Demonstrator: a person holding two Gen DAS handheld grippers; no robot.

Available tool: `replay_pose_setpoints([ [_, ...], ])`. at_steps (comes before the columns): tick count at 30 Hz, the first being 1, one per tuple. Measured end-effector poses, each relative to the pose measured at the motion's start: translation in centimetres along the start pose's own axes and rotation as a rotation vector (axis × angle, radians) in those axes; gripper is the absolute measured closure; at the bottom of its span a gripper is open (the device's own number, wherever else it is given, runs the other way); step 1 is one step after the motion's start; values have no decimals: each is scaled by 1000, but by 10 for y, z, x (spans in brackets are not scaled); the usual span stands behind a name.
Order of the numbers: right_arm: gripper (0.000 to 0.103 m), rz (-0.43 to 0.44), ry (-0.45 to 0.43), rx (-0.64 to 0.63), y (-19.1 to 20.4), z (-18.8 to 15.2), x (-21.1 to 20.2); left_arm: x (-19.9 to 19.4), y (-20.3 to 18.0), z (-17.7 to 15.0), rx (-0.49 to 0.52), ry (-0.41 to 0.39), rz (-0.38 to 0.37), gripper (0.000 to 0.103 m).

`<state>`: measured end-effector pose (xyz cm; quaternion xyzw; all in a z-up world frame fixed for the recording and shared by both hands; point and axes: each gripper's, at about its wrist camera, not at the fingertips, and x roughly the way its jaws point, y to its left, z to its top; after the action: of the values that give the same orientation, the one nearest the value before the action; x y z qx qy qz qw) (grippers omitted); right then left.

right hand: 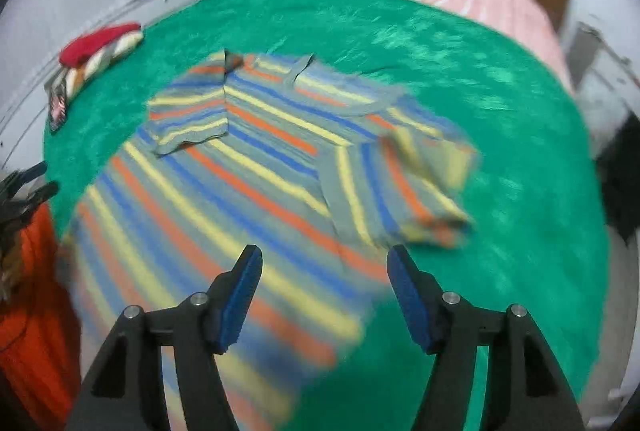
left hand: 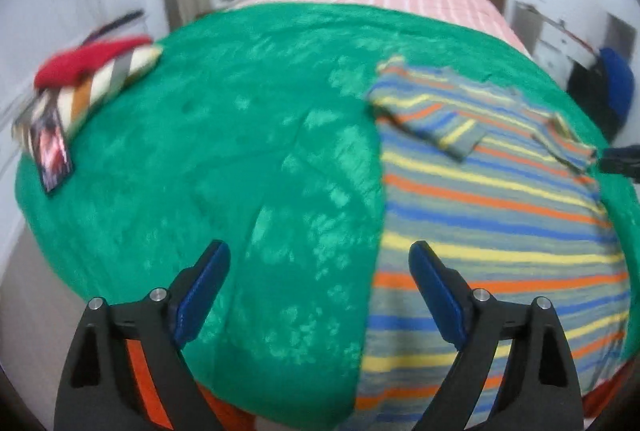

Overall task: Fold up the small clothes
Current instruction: 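Grasp a sleeve cuff with the right tool, fold it across the body, release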

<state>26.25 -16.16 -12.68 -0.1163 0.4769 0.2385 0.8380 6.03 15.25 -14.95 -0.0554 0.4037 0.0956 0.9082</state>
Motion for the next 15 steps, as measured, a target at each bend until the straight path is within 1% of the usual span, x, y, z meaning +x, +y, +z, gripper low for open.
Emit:
replay_pose_setpoints([
  [1, 42, 6, 20, -5, 1, 6, 20, 4, 9, -8, -16, 14, -1, 11],
  [2, 52, -6, 44, 6, -2, 11, 48, 7, 14, -13, -13, 21, 7, 11],
  [3, 59, 4, 59, 39, -10, 14, 64, 9, 16, -16, -5, 28, 25, 11],
  [4, 80, 23, 69, 72, -15, 10, 70, 13, 21, -16, -1, 41, 58, 11],
  [5, 100, 46, 78, 136, -26, 9, 77, 13, 22, -17, -13, 45, 61, 11],
  [7, 100, 103, 17, 252, -52, 5, 65, 10, 27, -17, -64, 38, 32, 11],
  [8, 100, 131, -39, 312, -70, 1, 46, 12, 24, -20, -73, 40, 30, 11],
  [10, 100, 107, -90, 365, -95, -6, 16, 16, 23, -19, -73, 54, 38, 11],
  [11, 100, 73, -119, 387, -112, -12, -2, 20, 22, -19, -74, 60, 41, 11],
  [12, 100, 14, -150, 425, -138, -25, -26, 22, 21, -18, -78, 63, 37, 11],
  [13, 100, -29, -164, 455, -153, -34, -39, 23, 21, -18, -83, 65, 32, 11],
  [14, 100, -97, -184, 516, -180, -48, -57, 22, 21, -18, -86, 66, 32, 11],
  [15, 100, -139, -191, 555, -195, -59, -66, 22, 20, -18, -86, 66, 34, 11],
])
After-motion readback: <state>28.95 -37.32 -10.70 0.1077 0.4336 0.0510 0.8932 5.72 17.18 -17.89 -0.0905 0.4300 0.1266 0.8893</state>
